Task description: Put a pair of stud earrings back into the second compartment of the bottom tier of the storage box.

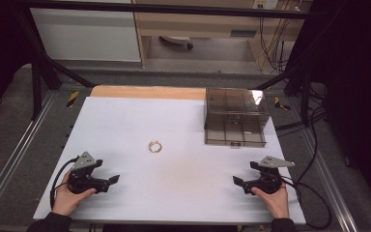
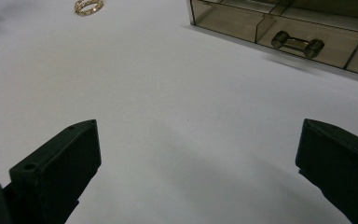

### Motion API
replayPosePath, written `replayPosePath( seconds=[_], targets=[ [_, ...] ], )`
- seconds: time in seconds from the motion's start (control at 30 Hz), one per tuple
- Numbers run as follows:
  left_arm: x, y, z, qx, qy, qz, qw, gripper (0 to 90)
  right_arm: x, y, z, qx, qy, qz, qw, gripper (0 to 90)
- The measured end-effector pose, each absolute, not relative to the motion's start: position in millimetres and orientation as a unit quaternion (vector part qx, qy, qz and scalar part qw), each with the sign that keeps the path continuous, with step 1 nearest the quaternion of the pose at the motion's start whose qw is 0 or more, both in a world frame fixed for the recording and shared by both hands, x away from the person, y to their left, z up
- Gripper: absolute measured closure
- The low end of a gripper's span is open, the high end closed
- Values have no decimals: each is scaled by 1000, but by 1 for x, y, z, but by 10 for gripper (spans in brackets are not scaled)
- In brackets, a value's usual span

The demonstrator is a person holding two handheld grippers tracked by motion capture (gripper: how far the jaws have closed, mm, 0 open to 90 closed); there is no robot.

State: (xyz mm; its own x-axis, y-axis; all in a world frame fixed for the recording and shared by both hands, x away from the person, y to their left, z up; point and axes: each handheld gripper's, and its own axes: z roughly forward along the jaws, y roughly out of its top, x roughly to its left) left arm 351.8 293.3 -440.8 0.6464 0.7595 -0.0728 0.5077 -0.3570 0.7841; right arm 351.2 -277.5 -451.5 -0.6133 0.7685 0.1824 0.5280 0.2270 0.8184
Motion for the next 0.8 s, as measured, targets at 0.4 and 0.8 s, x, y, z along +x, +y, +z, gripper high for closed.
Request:
replayPosePath(
  seconds=[0.4,0.8],
  targets=[
    [353,284,-439,813,385,148,410,68,350,-279,-452,423,772,457,130,7],
    [360,268,-433,817,380,142,410,72,351,-279,-452,424,773,454,130,7]
  ],
)
